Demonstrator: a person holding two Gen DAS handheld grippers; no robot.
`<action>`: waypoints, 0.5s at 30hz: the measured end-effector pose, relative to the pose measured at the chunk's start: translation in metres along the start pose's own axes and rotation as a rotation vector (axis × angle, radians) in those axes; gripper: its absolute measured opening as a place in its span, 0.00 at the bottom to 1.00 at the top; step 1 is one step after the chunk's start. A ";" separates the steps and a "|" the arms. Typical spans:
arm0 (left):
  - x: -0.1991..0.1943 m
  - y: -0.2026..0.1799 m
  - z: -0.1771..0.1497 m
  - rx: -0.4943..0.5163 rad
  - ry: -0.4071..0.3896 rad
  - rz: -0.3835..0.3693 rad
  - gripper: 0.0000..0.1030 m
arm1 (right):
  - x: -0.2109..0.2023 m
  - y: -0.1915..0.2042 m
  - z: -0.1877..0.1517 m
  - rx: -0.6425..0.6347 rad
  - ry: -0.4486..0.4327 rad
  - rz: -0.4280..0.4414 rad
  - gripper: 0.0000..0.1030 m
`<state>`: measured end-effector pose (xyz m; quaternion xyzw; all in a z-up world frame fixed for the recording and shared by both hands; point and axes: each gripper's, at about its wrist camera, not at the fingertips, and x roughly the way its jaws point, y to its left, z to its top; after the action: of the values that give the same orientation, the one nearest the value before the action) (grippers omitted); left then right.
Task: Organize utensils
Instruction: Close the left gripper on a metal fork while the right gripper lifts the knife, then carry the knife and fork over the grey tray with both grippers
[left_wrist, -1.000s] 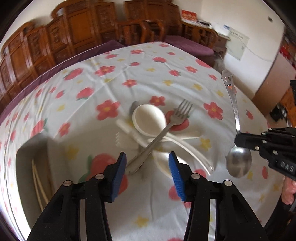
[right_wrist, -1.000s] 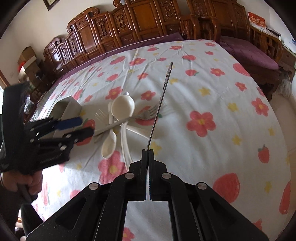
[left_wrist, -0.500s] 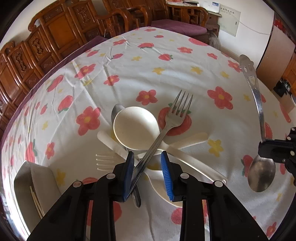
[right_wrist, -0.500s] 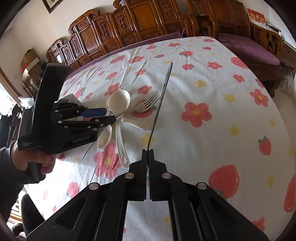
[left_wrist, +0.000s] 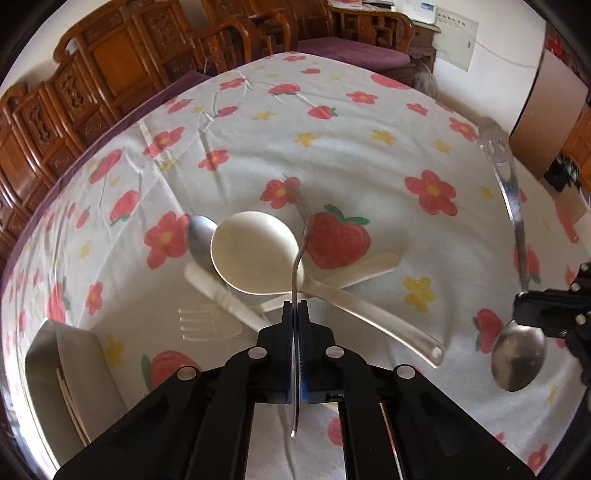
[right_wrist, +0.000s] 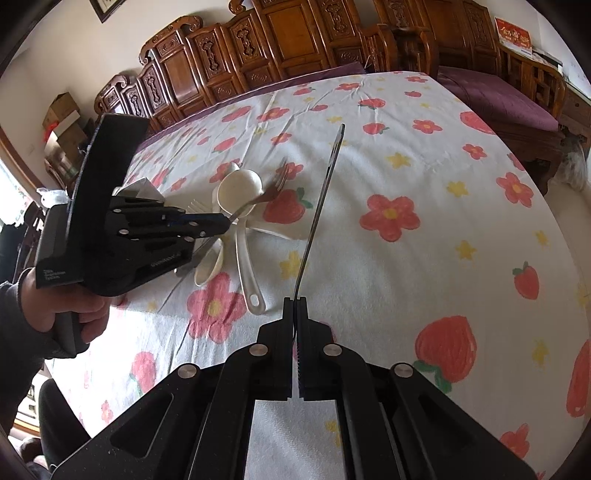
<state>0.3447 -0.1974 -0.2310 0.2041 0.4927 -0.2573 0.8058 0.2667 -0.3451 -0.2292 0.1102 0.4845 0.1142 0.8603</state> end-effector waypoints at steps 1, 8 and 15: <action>-0.002 0.002 -0.001 -0.015 0.000 -0.005 0.02 | -0.001 0.001 0.000 -0.003 0.000 -0.002 0.02; -0.031 0.011 -0.011 -0.082 -0.047 -0.004 0.02 | -0.005 0.014 -0.002 -0.022 -0.001 -0.004 0.02; -0.065 0.020 -0.021 -0.131 -0.091 0.001 0.02 | -0.013 0.035 -0.002 -0.047 -0.008 0.002 0.02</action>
<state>0.3177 -0.1558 -0.1796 0.1392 0.4712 -0.2333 0.8391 0.2552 -0.3159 -0.2091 0.0906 0.4779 0.1259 0.8646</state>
